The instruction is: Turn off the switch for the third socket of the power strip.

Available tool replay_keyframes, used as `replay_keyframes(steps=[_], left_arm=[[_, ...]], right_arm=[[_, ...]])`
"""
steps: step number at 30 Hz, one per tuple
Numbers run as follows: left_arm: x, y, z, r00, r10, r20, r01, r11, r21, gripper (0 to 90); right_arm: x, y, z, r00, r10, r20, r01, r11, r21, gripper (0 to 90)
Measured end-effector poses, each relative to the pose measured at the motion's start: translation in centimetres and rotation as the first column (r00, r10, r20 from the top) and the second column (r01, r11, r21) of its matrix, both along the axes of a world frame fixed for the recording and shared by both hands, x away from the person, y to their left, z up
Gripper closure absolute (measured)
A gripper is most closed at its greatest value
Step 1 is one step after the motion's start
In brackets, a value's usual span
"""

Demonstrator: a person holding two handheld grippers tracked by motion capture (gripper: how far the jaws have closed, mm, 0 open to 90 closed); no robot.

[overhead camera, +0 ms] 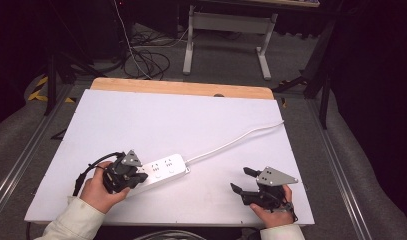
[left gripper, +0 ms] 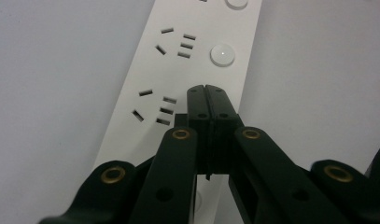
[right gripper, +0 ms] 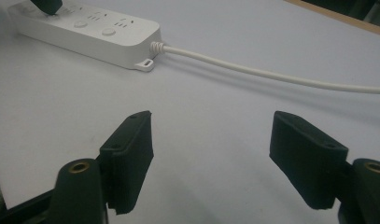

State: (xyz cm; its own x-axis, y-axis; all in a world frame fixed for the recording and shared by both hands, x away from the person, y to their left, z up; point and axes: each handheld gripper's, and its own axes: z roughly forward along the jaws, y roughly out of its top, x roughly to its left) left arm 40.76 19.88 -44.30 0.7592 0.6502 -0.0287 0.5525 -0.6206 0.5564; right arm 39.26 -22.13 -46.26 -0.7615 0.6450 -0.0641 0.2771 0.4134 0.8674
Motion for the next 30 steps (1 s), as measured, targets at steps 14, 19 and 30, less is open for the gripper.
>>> replay_keyframes(steps=[14,19,30], left_arm=[[0.03,-0.13,-0.2,0.9999,-0.01,0.002,0.01,0.9998,0.016,89.6],[0.09,-0.06,-0.21,0.9999,-0.005,-0.01,0.005,1.0,0.008,89.6],[-0.28,-0.28,-0.29,0.9997,-0.002,0.022,0.001,0.9997,0.024,89.7]], right_arm=[[-0.02,0.03,-0.02,1.0,0.002,-0.001,-0.002,1.0,-0.002,30.4],[-0.02,0.03,-0.02,1.0,0.003,-0.001,-0.003,1.0,-0.002,30.3],[-0.06,0.04,-0.01,1.0,0.004,0.001,-0.004,1.0,-0.003,30.3]])
